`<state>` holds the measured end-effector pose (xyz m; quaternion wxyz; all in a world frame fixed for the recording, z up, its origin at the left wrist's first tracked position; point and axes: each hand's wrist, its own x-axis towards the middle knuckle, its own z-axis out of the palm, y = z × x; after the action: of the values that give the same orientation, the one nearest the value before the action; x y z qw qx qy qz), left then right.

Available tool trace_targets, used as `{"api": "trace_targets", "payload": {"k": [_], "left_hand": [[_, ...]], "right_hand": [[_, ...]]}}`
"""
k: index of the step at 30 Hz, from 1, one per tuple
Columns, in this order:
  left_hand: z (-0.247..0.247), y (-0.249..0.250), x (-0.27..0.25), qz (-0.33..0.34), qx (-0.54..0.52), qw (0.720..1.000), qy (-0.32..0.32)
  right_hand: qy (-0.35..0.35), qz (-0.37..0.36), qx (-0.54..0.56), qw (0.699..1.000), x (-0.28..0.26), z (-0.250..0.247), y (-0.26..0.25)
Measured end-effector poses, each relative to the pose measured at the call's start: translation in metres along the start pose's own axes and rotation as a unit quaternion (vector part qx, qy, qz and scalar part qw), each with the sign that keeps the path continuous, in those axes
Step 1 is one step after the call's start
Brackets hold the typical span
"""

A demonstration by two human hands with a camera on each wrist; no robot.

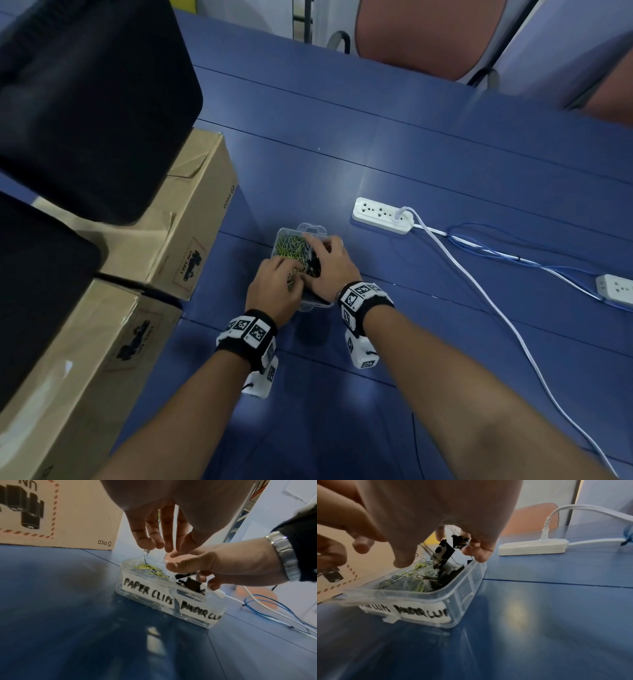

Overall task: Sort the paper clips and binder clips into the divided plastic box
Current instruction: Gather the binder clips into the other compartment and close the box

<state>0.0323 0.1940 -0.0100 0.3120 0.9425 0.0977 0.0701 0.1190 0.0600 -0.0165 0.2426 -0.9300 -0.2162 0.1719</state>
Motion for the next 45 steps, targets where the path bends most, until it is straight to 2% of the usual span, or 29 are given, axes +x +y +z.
{"api": "trace_targets", "payload": {"k": [5, 13, 17, 19, 23, 31, 38, 45], "left_hand": [[-0.004, -0.002, 0.000, -0.009, 0.002, 1.000, 0.007], [-0.007, -0.009, 0.004, -0.035, 0.023, 0.999, 0.004], [-0.005, -0.014, 0.003, -0.085, 0.023, 0.996, -0.005], [-0.004, -0.017, 0.001, -0.091, 0.021, 0.996, -0.006], [-0.004, -0.020, -0.002, -0.103, 0.017, 0.995, -0.009], [-0.005, -0.016, -0.003, -0.099, 0.031, 0.995, -0.011], [-0.004, -0.011, -0.002, -0.085, 0.043, 0.995, -0.004], [-0.003, -0.007, 0.002, -0.070, 0.023, 0.997, -0.002]], "right_hand": [[-0.001, -0.041, -0.049, 0.998, -0.003, 0.002, 0.008], [0.073, -0.014, -0.132, 0.988, -0.017, -0.007, 0.017], [0.048, -0.074, -0.204, 0.975, -0.026, 0.000, 0.016], [0.040, -0.069, -0.235, 0.969, -0.027, 0.001, 0.012], [0.073, -0.028, -0.242, 0.967, -0.029, -0.003, 0.003], [0.091, 0.002, -0.248, 0.965, -0.030, -0.002, -0.003], [0.109, -0.028, -0.267, 0.957, -0.027, -0.003, -0.007], [0.065, -0.077, -0.261, 0.960, -0.026, 0.000, -0.008]]}}
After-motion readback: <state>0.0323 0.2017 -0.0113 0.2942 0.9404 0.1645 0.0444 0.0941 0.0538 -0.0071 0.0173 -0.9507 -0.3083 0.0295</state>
